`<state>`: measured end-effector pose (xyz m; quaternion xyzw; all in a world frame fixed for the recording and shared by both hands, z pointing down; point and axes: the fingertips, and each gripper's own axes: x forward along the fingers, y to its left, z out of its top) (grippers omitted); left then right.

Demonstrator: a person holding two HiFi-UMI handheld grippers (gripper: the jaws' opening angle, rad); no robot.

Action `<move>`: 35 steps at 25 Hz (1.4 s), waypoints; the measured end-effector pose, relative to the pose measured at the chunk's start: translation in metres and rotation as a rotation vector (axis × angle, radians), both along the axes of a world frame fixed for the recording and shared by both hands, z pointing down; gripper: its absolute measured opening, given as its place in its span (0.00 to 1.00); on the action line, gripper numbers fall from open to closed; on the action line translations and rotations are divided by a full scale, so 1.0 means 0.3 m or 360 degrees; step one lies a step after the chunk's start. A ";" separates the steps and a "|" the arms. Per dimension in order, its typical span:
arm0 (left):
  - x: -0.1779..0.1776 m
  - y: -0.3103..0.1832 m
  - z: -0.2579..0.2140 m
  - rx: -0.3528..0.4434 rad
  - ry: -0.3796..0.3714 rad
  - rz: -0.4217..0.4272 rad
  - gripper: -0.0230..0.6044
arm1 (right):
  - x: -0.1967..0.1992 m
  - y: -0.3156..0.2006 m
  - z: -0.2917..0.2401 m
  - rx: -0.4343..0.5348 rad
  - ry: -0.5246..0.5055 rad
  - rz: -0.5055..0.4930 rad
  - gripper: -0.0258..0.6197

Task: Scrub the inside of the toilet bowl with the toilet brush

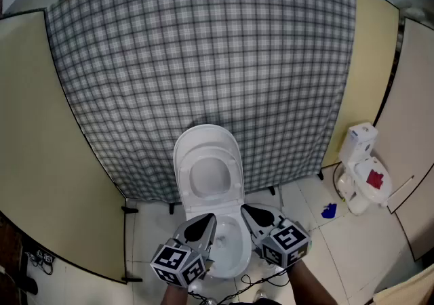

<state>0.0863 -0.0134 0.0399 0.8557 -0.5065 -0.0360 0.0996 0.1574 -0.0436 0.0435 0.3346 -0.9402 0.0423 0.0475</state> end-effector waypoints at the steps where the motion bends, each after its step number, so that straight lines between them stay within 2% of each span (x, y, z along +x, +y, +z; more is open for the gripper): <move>1: -0.110 0.034 0.054 -0.0001 -0.0004 0.0012 0.02 | -0.106 0.033 0.056 0.0001 -0.0003 0.0021 0.06; 4: -0.358 0.105 0.193 -0.0003 -0.0012 0.0036 0.02 | -0.332 0.097 0.197 -0.0003 0.0004 0.0099 0.06; 7: -0.420 0.115 0.287 0.0002 -0.0009 0.0052 0.02 | -0.376 0.099 0.287 -0.0009 0.0047 0.0175 0.07; 16: -0.298 0.101 0.442 -0.0126 -0.0005 0.0103 0.02 | -0.210 0.086 0.463 -0.0176 0.0158 0.0283 0.07; 24: -0.239 0.116 0.768 -0.0296 -0.0045 0.0090 0.02 | -0.151 0.127 0.777 -0.0363 0.0246 0.0288 0.07; 30: -0.209 0.105 0.975 -0.0383 -0.0048 0.0059 0.02 | -0.079 0.117 1.021 -0.0425 0.0360 0.0319 0.07; 35: -0.187 0.138 1.189 -0.0543 -0.0028 0.0113 0.02 | 0.001 0.147 1.258 -0.0609 0.0471 0.0404 0.07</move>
